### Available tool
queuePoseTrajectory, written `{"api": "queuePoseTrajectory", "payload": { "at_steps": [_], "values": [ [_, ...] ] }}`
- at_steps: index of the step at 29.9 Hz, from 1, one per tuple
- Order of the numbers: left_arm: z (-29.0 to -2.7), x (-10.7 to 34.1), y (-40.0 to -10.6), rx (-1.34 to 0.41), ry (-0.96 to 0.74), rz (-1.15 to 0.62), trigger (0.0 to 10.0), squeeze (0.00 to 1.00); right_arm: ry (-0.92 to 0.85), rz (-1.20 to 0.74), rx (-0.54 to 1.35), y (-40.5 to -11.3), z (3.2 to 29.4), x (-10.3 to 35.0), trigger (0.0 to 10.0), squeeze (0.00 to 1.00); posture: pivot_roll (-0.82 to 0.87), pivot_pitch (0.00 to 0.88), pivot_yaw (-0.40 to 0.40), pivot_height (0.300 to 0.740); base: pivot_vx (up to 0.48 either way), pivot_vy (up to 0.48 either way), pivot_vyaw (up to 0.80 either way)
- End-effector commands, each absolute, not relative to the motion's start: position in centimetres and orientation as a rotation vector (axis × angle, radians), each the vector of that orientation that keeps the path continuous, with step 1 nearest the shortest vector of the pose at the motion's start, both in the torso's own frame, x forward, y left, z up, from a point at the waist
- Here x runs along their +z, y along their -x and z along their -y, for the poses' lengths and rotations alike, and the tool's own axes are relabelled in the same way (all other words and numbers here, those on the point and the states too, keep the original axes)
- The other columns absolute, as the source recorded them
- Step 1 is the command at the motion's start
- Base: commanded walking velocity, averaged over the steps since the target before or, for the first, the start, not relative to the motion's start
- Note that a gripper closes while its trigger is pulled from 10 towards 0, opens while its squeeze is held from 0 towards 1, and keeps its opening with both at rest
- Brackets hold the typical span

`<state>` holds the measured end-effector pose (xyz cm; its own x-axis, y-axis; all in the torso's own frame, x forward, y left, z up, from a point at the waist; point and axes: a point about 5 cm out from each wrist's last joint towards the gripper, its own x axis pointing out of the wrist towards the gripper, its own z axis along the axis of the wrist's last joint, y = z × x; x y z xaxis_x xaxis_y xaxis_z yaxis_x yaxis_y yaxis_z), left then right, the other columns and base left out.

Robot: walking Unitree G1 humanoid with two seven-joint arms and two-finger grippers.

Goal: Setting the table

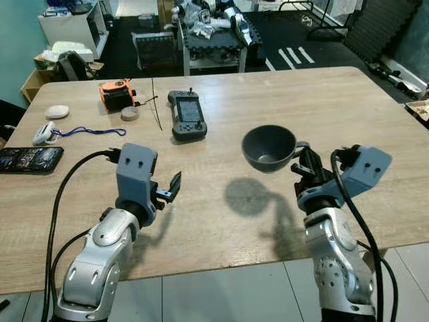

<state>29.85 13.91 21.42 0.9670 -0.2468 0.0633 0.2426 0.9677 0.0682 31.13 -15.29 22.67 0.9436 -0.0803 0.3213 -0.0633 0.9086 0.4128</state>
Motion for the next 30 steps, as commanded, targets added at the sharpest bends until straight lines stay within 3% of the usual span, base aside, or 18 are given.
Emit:
{"api": "queuePoseTrajectory", "payload": {
  "at_steps": [1, 20, 30],
  "values": [
    [-14.24, 21.01, -30.1, -0.23, -0.061, 0.059, 10.0, 0.0, -0.429, 0.341, 0.0, -31.29, 15.04, 22.6, 10.0, 0.0, 0.09, 0.109, 0.078, 0.74, 0.0, 0.0, 0.0],
    [-13.79, 21.1, -30.36, -0.199, -0.041, 0.093, 10.0, 0.0, -0.397, 0.31, 0.006, -31.31, 15.06, 21.79, 10.0, 0.0, 0.09, 0.125, 0.062, 0.74, 0.0, 0.0, 0.0],
    [-13.9, 21.05, -30.17, -0.194, -0.04, 0.093, 10.0, 0.0, -0.395, 0.304, 0.004, -31.31, 15.09, 21.64, 10.0, 0.0, 0.09, 0.133, 0.06, 0.74, -0.3, 0.0, 0.0]
  ]
}}
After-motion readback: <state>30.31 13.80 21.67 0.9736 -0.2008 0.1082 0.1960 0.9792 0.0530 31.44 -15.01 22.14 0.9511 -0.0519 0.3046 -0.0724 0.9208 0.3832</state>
